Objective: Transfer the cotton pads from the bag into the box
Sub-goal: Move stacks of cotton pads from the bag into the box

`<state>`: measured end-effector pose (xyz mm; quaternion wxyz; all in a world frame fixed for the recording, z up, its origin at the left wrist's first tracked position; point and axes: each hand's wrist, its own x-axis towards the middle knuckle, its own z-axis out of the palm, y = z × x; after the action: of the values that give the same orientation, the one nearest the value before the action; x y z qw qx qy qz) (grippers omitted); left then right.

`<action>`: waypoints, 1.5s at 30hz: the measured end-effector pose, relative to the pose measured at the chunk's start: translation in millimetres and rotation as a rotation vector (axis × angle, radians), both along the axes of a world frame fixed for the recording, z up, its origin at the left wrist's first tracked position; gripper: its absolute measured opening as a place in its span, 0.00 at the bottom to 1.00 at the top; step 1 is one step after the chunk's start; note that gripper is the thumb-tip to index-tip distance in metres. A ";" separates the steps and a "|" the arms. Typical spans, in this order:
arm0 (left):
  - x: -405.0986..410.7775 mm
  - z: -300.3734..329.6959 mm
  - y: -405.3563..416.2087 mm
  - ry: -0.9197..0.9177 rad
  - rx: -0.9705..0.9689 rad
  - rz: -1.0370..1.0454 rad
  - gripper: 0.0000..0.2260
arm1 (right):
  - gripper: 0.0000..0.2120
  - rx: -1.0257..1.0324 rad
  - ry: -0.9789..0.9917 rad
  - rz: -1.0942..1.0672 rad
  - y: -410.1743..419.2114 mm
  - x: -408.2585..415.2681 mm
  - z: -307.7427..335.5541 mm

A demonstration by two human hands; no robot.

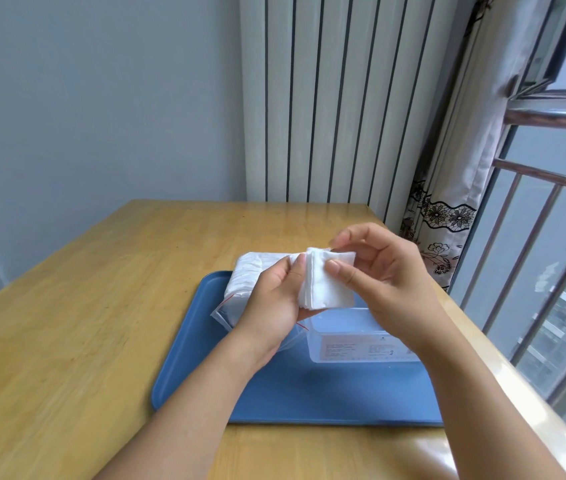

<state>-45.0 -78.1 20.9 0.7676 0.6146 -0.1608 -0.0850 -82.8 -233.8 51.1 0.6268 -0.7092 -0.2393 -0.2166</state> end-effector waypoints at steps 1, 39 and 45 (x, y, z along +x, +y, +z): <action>-0.2 -0.8 -1.0 -0.035 0.022 0.017 0.14 | 0.14 0.023 0.031 0.026 1.0 -0.6 0.1; -7.6 -2.0 -5.6 -0.182 -0.027 0.031 0.27 | 0.10 -0.173 0.266 -0.171 -17.9 -0.5 8.6; -5.7 -9.9 -4.7 -0.791 0.360 0.362 0.18 | 0.10 -0.047 0.340 -0.882 -44.9 14.9 -0.5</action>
<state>-50.6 -82.9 11.0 0.5309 0.7413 -0.3141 0.2645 -67.9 -278.8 50.5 0.4891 -0.7824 0.1861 -0.3377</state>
